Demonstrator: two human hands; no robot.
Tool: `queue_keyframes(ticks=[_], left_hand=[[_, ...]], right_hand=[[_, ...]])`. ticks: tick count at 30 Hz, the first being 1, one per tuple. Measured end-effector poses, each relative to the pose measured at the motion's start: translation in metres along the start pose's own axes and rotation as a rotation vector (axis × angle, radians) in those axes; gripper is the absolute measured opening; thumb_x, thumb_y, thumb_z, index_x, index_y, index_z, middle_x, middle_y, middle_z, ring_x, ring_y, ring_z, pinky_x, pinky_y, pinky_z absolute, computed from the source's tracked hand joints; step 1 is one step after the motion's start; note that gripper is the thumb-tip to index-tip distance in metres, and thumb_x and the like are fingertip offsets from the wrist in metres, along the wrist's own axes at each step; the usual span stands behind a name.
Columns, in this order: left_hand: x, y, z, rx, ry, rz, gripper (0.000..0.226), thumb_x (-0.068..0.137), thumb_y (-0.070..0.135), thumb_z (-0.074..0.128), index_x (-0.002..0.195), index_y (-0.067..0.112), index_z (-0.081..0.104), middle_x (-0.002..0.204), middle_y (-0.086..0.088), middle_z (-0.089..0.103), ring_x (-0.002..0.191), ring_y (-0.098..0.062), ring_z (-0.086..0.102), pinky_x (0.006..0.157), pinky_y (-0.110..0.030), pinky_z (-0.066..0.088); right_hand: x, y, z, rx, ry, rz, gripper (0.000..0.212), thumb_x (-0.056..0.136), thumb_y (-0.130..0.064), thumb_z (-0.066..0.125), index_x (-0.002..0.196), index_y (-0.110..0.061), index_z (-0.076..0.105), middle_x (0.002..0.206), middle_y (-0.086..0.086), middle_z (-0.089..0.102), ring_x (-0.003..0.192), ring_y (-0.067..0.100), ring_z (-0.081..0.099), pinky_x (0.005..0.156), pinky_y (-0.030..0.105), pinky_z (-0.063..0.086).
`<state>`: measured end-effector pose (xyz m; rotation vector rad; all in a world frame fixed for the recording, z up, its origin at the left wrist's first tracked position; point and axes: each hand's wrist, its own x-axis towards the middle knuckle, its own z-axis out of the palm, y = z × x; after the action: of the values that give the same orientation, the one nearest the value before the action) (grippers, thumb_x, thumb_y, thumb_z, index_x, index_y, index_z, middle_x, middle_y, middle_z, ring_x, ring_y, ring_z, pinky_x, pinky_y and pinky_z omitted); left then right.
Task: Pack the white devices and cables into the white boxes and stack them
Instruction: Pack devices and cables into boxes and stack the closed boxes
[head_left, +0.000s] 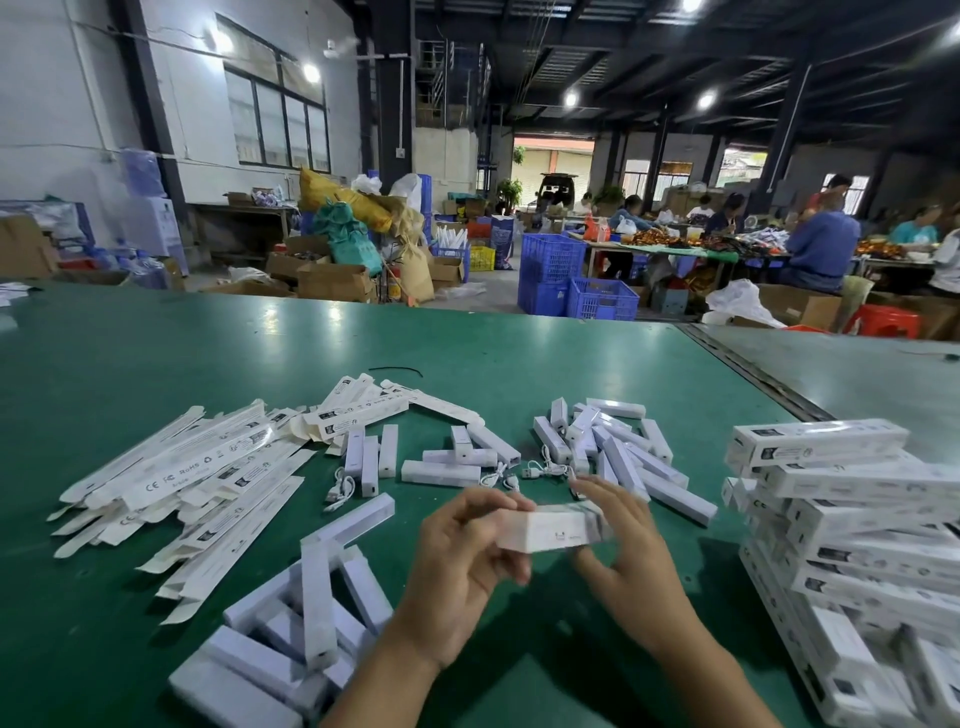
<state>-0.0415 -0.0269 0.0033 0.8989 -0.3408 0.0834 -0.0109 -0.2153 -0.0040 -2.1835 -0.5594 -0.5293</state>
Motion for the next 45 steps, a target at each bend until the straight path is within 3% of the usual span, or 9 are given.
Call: queue_keyframes(ticks=[7, 10, 13, 16, 19, 24, 29, 38, 45], left_hand=[[0.003, 0.0, -0.016, -0.032, 0.064, -0.096, 0.07, 0.054, 0.05, 0.092, 0.108, 0.012, 0.069, 0.093, -0.014, 0.071, 0.068, -0.019, 0.063, 0.058, -0.025, 0.051], [-0.003, -0.015, -0.009, 0.433, 0.044, -0.138, 0.032, 0.072, 0.045, 0.082, 0.097, 0.026, 0.075, 0.097, -0.005, 0.075, 0.08, -0.015, 0.067, 0.065, -0.023, 0.051], [-0.001, -0.022, -0.004, 0.412, 0.181, -0.056, 0.016, 0.073, 0.031, 0.077, 0.088, 0.028, 0.077, 0.088, -0.002, 0.076, 0.077, -0.01, 0.071, 0.066, -0.02, 0.055], [0.007, -0.013, -0.009, 0.327, 0.466, 0.137, 0.018, 0.078, 0.031, 0.072, 0.09, 0.017, 0.072, 0.077, -0.001, 0.075, 0.065, -0.009, 0.067, 0.06, -0.018, 0.054], [0.014, -0.006, -0.019, 0.351, 0.738, 0.316, 0.009, 0.093, 0.021, 0.066, 0.098, 0.014, 0.064, 0.072, -0.003, 0.075, 0.057, -0.016, 0.069, 0.053, -0.02, 0.054], [0.018, 0.005, -0.031, 0.375, 0.889, 0.417, 0.029, 0.098, 0.023, 0.06, 0.118, 0.002, 0.055, 0.08, -0.013, 0.075, 0.059, -0.022, 0.072, 0.054, -0.024, 0.057], [0.019, 0.011, -0.035, 0.379, 0.925, 0.439, 0.033, 0.096, 0.022, 0.064, 0.119, 0.005, 0.046, 0.092, -0.018, 0.073, 0.057, -0.019, 0.071, 0.05, -0.023, 0.056], [0.018, 0.009, -0.03, 0.371, 0.838, 0.406, 0.037, 0.097, 0.021, 0.063, 0.127, 0.004, 0.048, 0.087, -0.011, 0.075, 0.058, -0.025, 0.072, 0.05, -0.029, 0.058], [0.023, 0.007, -0.04, 0.263, 0.864, 0.31, 0.033, 0.097, 0.018, 0.063, 0.125, 0.004, 0.052, 0.079, -0.014, 0.072, 0.051, -0.018, 0.068, 0.048, -0.025, 0.055]], right_hand=[[0.0, -0.002, 0.01, 0.017, -0.059, 0.01, 0.031, 0.08, -0.021, 0.08, 0.11, -0.025, 0.073, 0.079, -0.02, 0.066, 0.068, 0.005, 0.057, 0.062, 0.018, 0.044], [-0.002, -0.005, 0.013, 0.092, -0.148, -0.031, 0.032, 0.078, -0.025, 0.082, 0.098, -0.047, 0.07, 0.068, -0.011, 0.065, 0.056, 0.006, 0.052, 0.055, 0.023, 0.043], [-0.004, -0.007, 0.02, 0.088, -0.173, 0.019, 0.054, 0.073, -0.033, 0.085, 0.113, -0.057, 0.058, 0.083, -0.022, 0.067, 0.071, -0.002, 0.058, 0.069, 0.015, 0.046], [-0.008, -0.011, 0.039, -0.048, -0.047, 0.121, 0.075, 0.078, -0.042, 0.078, 0.142, -0.027, 0.04, 0.122, -0.015, 0.051, 0.113, 0.002, 0.049, 0.097, 0.016, 0.035], [-0.017, -0.03, 0.059, -0.058, 0.032, 0.137, 0.061, 0.088, -0.05, 0.06, 0.134, -0.014, 0.042, 0.117, -0.008, 0.043, 0.111, 0.008, 0.046, 0.091, 0.011, 0.029], [-0.026, -0.053, 0.076, -0.062, -0.47, -0.304, 0.056, 0.097, -0.049, 0.046, 0.142, -0.016, 0.039, 0.137, 0.001, 0.041, 0.129, 0.013, 0.037, 0.11, 0.027, 0.032], [-0.024, -0.057, 0.08, -0.134, -0.654, -0.327, 0.077, 0.093, -0.055, 0.052, 0.154, -0.032, 0.012, 0.159, -0.01, 0.017, 0.146, 0.004, 0.009, 0.119, 0.03, 0.018], [-0.026, -0.056, 0.085, -0.261, -0.653, -0.458, 0.06, 0.096, -0.063, 0.042, 0.149, -0.038, 0.029, 0.158, -0.002, 0.027, 0.146, 0.017, 0.021, 0.119, 0.034, 0.018], [-0.02, -0.046, 0.081, -0.163, -0.373, -0.166, 0.015, 0.092, -0.036, 0.056, 0.1, -0.023, 0.061, 0.098, -0.002, 0.064, 0.092, 0.018, 0.054, 0.076, 0.032, 0.043]])
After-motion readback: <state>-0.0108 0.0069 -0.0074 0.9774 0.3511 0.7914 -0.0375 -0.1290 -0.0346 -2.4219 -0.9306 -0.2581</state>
